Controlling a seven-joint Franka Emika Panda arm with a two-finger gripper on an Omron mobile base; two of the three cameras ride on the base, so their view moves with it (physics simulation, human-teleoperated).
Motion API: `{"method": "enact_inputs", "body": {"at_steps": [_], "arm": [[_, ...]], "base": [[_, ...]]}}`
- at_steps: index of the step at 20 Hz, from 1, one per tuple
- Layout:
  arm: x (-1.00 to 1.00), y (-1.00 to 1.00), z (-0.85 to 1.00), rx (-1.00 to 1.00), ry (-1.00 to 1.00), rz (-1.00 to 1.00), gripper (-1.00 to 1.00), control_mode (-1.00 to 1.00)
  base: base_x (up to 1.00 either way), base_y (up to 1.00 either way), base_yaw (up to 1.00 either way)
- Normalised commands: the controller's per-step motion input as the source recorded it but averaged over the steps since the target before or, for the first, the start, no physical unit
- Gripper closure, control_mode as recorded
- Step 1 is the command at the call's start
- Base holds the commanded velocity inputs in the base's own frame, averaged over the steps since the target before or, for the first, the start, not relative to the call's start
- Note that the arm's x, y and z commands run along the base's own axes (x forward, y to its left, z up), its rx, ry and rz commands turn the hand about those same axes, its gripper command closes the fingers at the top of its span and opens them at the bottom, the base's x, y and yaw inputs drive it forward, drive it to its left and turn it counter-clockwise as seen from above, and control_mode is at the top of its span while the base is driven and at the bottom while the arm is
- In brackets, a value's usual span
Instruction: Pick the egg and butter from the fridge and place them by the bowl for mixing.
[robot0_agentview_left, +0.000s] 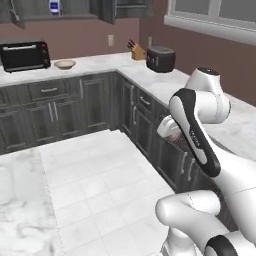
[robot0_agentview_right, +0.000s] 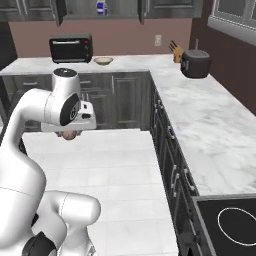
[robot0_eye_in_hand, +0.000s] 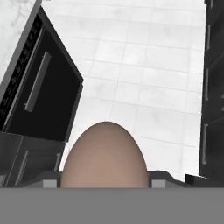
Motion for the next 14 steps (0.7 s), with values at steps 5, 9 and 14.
{"method": "enact_inputs", "body": {"at_steps": [5, 9, 14], "arm": [[0.00, 0.00, 0.00, 0.00, 0.00, 0.00, 1.00, 1.00], [0.00, 0.00, 0.00, 0.00, 0.00, 0.00, 1.00, 1.00], [0.00, 0.00, 0.00, 0.00, 0.00, 0.00, 1.00, 1.00]], "base": [[0.94, 0.16, 0.15], [0.94, 0.14, 0.12], [0.94, 0.15, 0.12]]}}
